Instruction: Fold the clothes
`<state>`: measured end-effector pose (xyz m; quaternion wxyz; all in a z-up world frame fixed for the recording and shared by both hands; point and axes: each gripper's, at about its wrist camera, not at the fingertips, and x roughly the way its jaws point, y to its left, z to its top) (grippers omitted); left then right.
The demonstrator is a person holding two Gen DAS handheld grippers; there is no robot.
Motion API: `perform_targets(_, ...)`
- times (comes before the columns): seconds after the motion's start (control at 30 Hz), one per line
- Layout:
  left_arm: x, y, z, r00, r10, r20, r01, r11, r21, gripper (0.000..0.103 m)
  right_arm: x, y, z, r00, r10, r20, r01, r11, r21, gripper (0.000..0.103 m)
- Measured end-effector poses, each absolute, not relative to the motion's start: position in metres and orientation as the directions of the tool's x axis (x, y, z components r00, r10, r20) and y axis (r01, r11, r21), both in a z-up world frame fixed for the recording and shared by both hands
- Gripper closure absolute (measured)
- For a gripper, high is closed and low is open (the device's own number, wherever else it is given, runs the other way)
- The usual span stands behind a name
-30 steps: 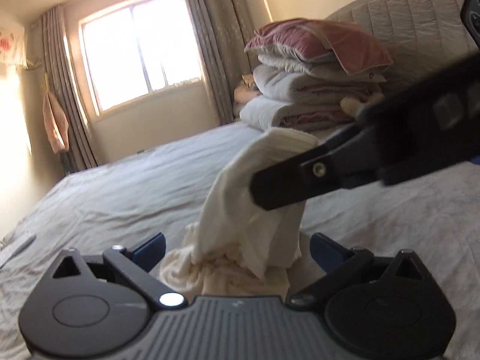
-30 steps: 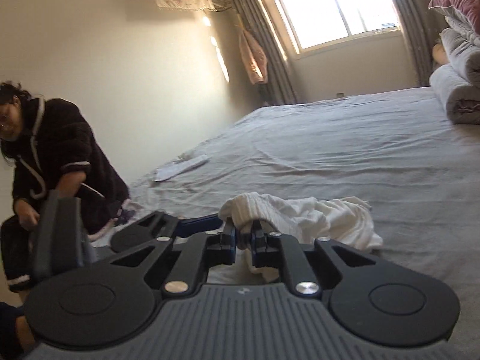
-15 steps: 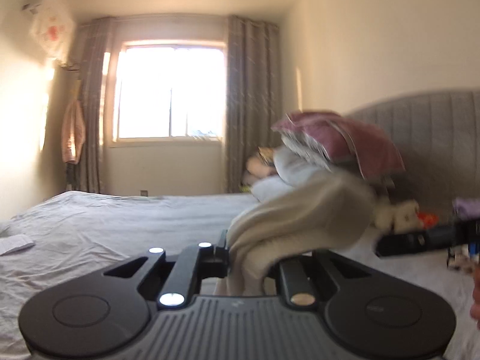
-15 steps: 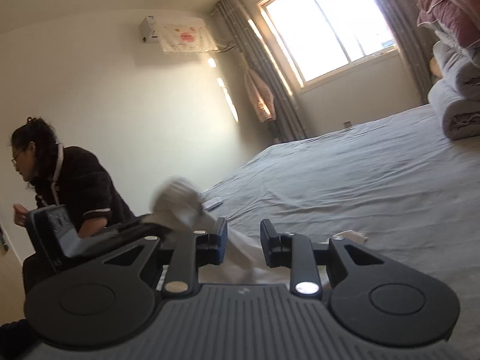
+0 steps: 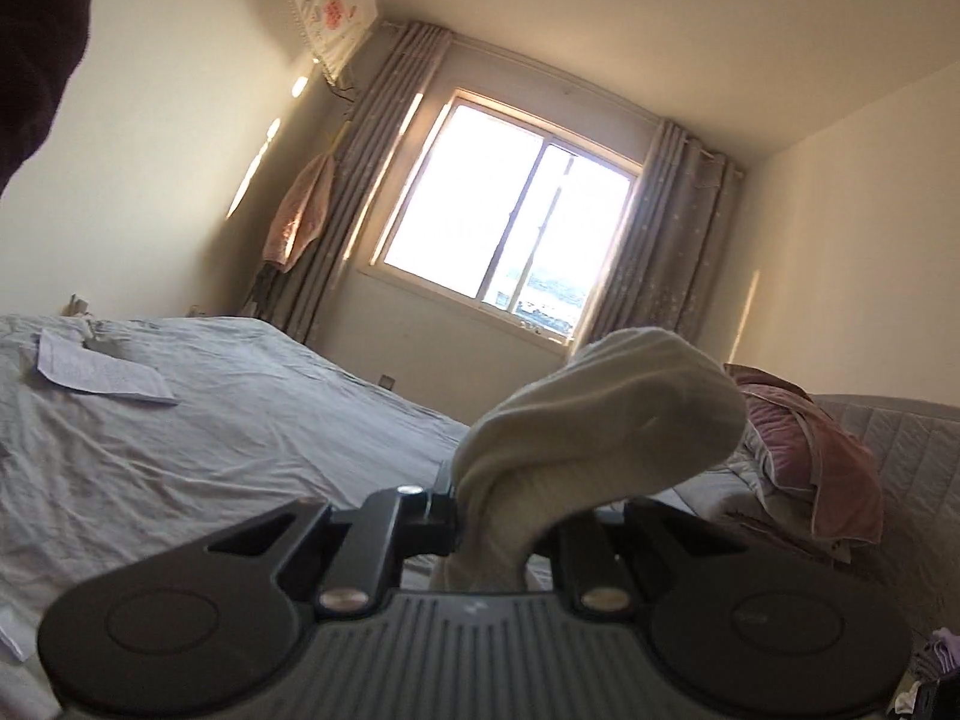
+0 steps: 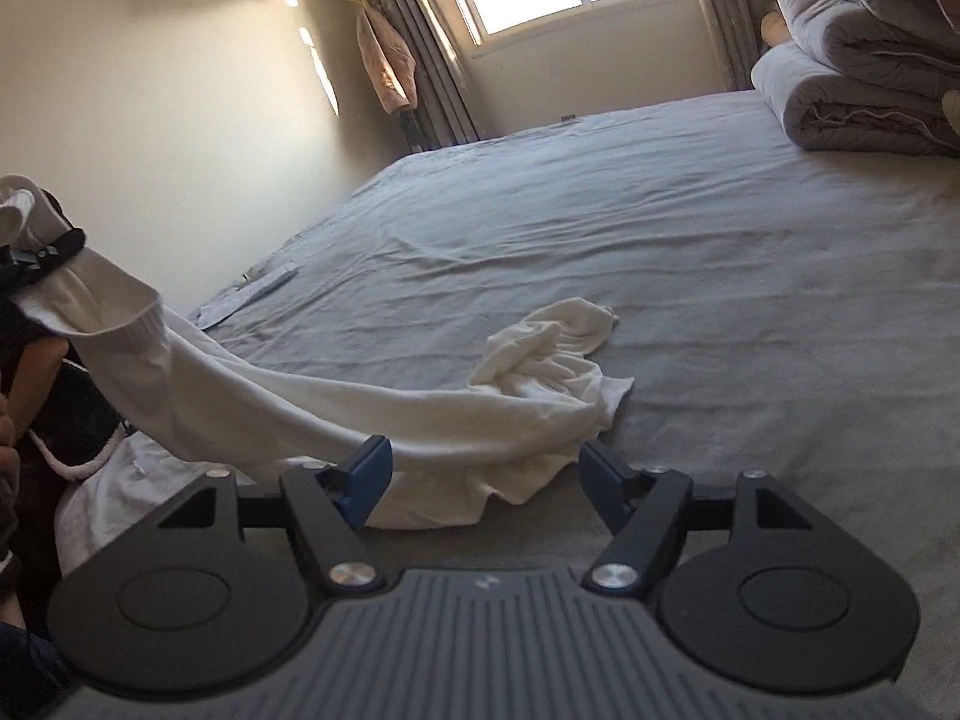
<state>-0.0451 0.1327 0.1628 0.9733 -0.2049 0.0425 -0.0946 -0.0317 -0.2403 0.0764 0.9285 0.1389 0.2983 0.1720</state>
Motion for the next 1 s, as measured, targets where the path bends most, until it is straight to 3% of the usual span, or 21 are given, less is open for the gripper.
perform_targets(0.27,-0.046,0.191,0.153,0.991,-0.113,-0.067,0.061,0.846,-0.530,0.091,-0.004,-0.235,0.039,0.707,0.435,-0.558,-0.110,0.847,0.521,0.028)
perform_targets(0.43,-0.043,0.218,0.147,0.993,-0.069,-0.093,0.005,0.826,-0.563,0.091,0.022,-0.239,0.036,0.712,0.453,-0.536,0.001,0.763,0.646,0.015)
perform_targets(0.57,-0.041,0.230,0.142,0.992,-0.047,-0.116,-0.026,0.829,-0.559,0.091,0.050,-0.218,0.039,0.715,0.372,-0.592,0.040,0.823,0.566,0.011)
perform_targets(0.6,-0.040,0.232,0.141,0.992,-0.042,-0.122,-0.034,0.829,-0.558,0.091,0.055,-0.208,0.042,0.715,0.341,-0.610,0.024,0.861,0.508,0.013)
perform_targets(0.67,-0.039,0.237,0.138,0.991,-0.032,-0.134,-0.048,0.829,-0.556,0.091,0.061,-0.191,0.047,0.715,0.297,-0.633,-0.024,0.915,0.403,0.051)
perform_targets(0.7,-0.039,0.237,0.138,0.991,-0.038,-0.129,-0.041,0.829,-0.558,0.091,0.061,-0.190,0.050,0.713,0.298,-0.634,-0.032,0.918,0.396,0.081)
perform_targets(0.87,-0.040,0.235,0.140,0.990,-0.097,-0.104,0.020,0.819,-0.573,0.091,0.043,-0.208,0.086,0.789,0.238,-0.567,-0.040,0.940,0.339,0.083)
perform_targets(1.0,-0.036,0.227,0.139,0.971,-0.226,-0.075,0.133,0.776,-0.616,0.091,-0.005,-0.260,0.148,0.925,0.104,-0.366,-0.007,0.967,0.255,0.085)
